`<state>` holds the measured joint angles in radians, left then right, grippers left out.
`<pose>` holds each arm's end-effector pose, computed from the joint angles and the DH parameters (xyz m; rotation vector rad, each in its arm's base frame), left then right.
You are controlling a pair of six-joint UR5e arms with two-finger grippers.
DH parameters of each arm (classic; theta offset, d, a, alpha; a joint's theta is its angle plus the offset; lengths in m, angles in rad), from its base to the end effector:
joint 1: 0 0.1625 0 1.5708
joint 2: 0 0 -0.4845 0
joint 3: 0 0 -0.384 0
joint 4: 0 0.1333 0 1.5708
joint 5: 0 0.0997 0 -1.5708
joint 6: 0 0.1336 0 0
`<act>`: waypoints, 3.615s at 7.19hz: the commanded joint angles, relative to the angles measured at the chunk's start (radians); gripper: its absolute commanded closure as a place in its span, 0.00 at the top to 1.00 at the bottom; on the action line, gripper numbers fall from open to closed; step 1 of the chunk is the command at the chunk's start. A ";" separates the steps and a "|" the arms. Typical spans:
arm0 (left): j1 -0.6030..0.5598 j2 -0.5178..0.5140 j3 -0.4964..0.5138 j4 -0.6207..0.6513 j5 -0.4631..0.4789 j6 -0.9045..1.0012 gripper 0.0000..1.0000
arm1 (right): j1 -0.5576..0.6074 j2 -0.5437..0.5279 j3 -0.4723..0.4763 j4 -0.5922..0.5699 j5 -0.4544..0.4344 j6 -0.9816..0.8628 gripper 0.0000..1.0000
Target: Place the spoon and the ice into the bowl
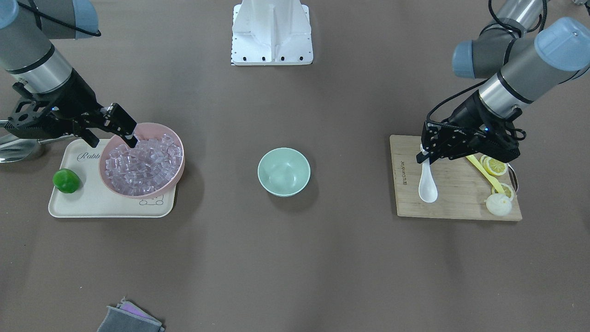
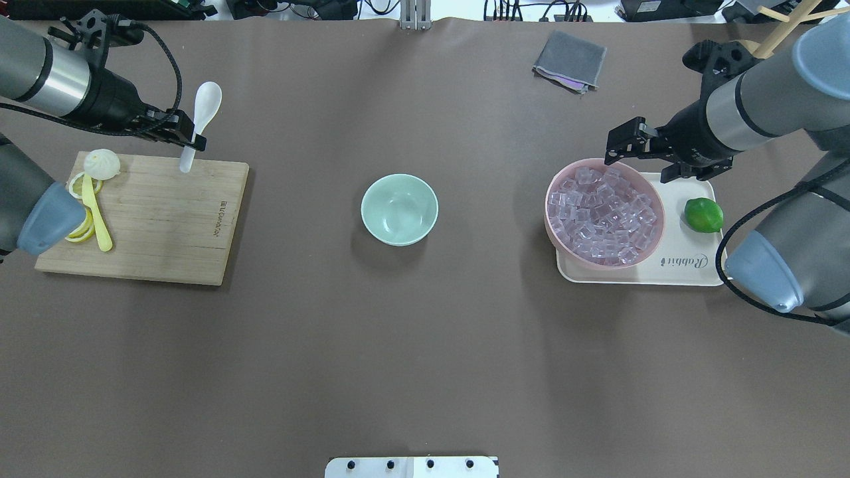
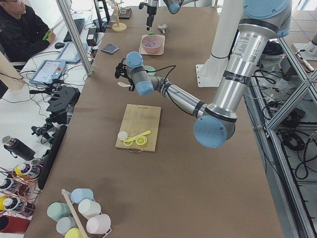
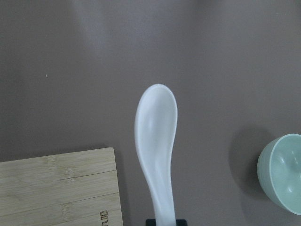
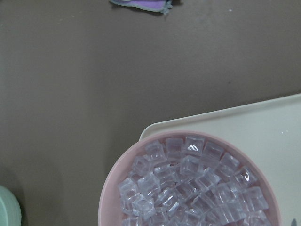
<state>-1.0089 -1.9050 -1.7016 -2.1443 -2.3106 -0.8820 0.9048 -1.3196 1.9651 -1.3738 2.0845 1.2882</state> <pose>0.3032 -0.5627 0.4122 0.2969 1.1494 0.1021 -0.3054 -0.4981 0.4038 0.0608 -0.9561 0.3580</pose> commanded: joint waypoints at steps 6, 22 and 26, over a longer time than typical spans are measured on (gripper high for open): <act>0.001 -0.006 0.004 0.000 0.002 0.005 0.00 | -0.296 0.039 0.095 -0.289 -0.320 0.356 0.98; 0.000 -0.008 0.002 -0.002 0.002 0.008 0.00 | -0.347 0.074 0.008 -0.283 -0.370 0.290 0.72; -0.002 -0.008 0.000 -0.002 0.003 0.009 0.00 | -0.339 0.080 0.006 -0.284 -0.366 0.276 0.73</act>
<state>-1.0108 -1.9129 -1.7007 -2.1460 -2.3080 -0.8741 0.5645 -1.2401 1.9718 -1.6580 1.7162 1.5644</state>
